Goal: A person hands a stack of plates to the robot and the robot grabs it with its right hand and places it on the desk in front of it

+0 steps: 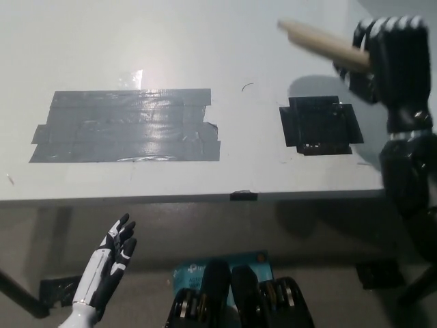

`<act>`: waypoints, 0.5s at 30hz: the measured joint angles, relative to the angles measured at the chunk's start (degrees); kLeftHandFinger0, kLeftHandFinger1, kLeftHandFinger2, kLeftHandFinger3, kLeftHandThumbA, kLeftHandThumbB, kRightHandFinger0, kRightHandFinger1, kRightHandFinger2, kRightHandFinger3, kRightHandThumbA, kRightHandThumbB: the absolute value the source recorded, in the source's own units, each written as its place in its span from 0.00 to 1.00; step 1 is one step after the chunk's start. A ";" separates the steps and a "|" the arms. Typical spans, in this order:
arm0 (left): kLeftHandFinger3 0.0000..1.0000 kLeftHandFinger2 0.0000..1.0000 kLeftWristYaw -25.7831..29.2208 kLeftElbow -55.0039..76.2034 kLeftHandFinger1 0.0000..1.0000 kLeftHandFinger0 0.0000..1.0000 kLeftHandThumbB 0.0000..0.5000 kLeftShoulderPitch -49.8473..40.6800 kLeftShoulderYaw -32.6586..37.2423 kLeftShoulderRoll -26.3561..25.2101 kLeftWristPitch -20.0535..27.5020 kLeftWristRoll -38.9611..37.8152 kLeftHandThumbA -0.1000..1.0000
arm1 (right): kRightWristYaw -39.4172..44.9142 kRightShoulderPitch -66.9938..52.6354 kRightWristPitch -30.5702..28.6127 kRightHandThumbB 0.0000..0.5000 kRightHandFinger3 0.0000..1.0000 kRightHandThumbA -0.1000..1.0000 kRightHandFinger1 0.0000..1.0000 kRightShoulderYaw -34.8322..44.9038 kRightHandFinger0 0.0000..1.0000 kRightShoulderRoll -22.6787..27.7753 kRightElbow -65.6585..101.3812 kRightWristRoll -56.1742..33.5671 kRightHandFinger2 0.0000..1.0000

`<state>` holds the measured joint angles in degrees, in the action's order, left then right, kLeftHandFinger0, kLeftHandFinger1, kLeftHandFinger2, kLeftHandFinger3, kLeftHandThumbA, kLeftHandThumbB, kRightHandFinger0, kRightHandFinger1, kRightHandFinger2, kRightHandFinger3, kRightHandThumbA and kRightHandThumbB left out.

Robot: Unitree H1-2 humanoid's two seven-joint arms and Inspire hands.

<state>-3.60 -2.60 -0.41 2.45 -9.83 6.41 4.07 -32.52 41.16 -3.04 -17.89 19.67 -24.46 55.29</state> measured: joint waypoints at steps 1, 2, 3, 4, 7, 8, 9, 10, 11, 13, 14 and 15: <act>1.00 1.00 0.00 0.00 1.00 1.00 0.43 0.00 0.00 0.00 0.00 -0.01 0.89 | -0.38 0.02 -0.22 0.03 0.07 0.77 0.00 -0.53 0.00 0.00 -1.61 0.22 0.10; 1.00 1.00 -0.02 0.00 1.00 1.00 0.43 0.02 0.02 0.00 0.01 -0.03 0.89 | -1.16 0.05 -0.52 0.03 0.07 0.77 0.00 -1.58 0.00 0.04 -4.48 0.64 0.11; 1.00 1.00 -0.03 -0.01 1.00 1.00 0.42 0.00 0.01 0.00 0.01 -0.04 0.88 | -1.70 0.04 -0.72 0.03 0.07 0.76 0.00 -2.44 0.00 0.04 -6.71 0.92 0.10; 1.00 1.00 -0.03 -0.01 1.00 1.00 0.43 -0.04 0.01 0.00 0.01 -0.05 0.88 | -2.12 0.07 -0.89 0.03 0.08 0.76 0.00 -2.99 0.00 0.03 -8.19 1.09 0.11; 1.00 1.00 -0.07 -0.04 1.00 1.00 0.44 -0.07 0.00 0.00 0.02 -0.08 0.88 | -3.90 0.11 -1.66 0.02 0.04 0.75 0.00 -5.32 0.00 0.01 -14.11 2.01 0.04; 1.00 1.00 -0.10 -0.04 1.00 1.00 0.45 -0.04 0.00 0.00 0.02 -0.08 0.89 | -5.34 0.53 -2.26 0.01 0.04 0.78 0.00 -6.45 0.00 -0.08 -17.44 2.24 0.03; 1.00 1.00 -0.12 -0.04 1.00 1.00 0.45 -0.04 0.00 0.00 0.02 -0.08 0.89 | -5.97 0.71 -2.47 0.01 0.04 0.80 0.00 -6.93 0.00 -0.11 -18.65 2.31 0.03; 1.00 1.00 -0.16 -0.05 1.00 1.00 0.45 -0.05 0.00 0.00 0.02 -0.08 0.89 | -6.92 1.08 -2.80 0.01 0.03 0.82 0.00 -7.76 0.00 -0.14 -20.13 2.46 0.01; 1.00 1.00 -0.21 -0.06 1.00 1.00 0.46 -0.05 0.00 0.00 0.02 -0.07 0.89 | -7.60 1.40 -3.00 0.03 0.03 0.83 0.00 -8.32 0.00 -0.16 -21.06 2.59 0.00; 1.00 1.00 -0.30 -0.08 1.00 1.00 0.45 -0.03 0.00 0.00 0.02 -0.09 0.88 | -8.31 2.05 -3.08 0.14 0.16 0.84 0.09 -9.28 0.05 -0.19 -21.78 2.83 0.17; 1.00 1.00 -0.32 -0.08 1.00 1.00 0.45 -0.01 0.00 0.00 0.02 -0.11 0.88 | -8.24 2.21 -3.08 0.16 0.18 0.85 0.06 -9.70 0.03 -0.18 -21.64 2.89 0.14; 1.00 1.00 -0.33 -0.08 1.00 1.00 0.45 0.00 -0.01 0.00 0.01 -0.13 0.87 | -8.05 2.24 -3.08 0.31 0.35 0.87 0.12 -9.88 0.07 -0.18 -21.48 2.89 0.25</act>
<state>-3.93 -2.68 -0.41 2.44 -9.83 6.43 3.93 -40.57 43.40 -6.13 -27.77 19.48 -45.94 58.18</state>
